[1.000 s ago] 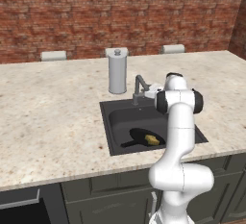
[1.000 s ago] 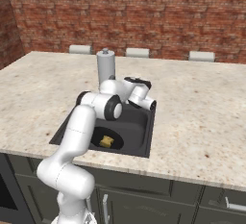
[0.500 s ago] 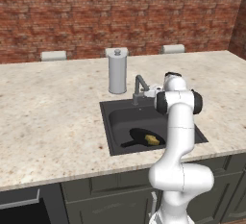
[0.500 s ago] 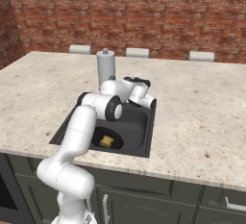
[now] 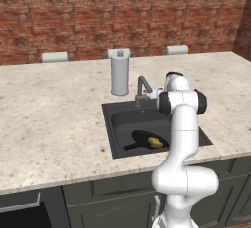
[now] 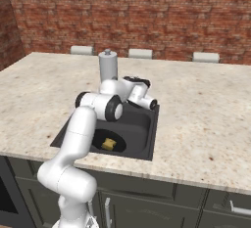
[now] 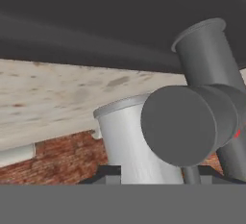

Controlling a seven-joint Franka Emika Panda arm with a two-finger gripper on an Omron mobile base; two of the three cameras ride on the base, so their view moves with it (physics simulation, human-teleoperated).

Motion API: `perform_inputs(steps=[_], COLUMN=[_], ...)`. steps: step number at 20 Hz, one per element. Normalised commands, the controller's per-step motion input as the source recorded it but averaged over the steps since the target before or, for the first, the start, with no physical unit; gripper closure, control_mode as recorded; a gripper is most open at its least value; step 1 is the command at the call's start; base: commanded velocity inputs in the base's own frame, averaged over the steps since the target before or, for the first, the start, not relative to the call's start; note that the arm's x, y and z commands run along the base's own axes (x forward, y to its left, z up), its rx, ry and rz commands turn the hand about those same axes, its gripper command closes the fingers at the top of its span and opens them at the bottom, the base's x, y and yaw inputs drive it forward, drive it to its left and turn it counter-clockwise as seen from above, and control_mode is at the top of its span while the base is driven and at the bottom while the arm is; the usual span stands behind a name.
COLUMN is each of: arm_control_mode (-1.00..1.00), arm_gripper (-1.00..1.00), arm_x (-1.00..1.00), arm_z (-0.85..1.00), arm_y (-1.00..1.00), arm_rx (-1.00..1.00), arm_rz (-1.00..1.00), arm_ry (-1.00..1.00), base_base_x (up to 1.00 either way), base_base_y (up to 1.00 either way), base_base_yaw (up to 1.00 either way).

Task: Pick the pan and sponge and place them into the sink. Then turn on the water.

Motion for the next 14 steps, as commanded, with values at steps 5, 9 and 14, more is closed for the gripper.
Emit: perform_inputs(steps=[5,9,14], arm_control_mode=[-1.0,-1.0,-1.0], arm_gripper=[1.0,1.0,1.0], arm_x=[0.17,0.01,-0.02], arm_z=[-0.13,-0.16,-0.18], arm_y=[-0.75,-0.95,-1.0], arm_rx=[0.03,0.07,0.15], arm_rz=[-0.21,-0.19,-0.18], arm_ry=[0.12,0.1,0.08], base_base_x=[0.0,0.0,0.0], base_base_y=[0.0,0.0,0.0], base_base_yaw=[0.0,0.0,0.0])
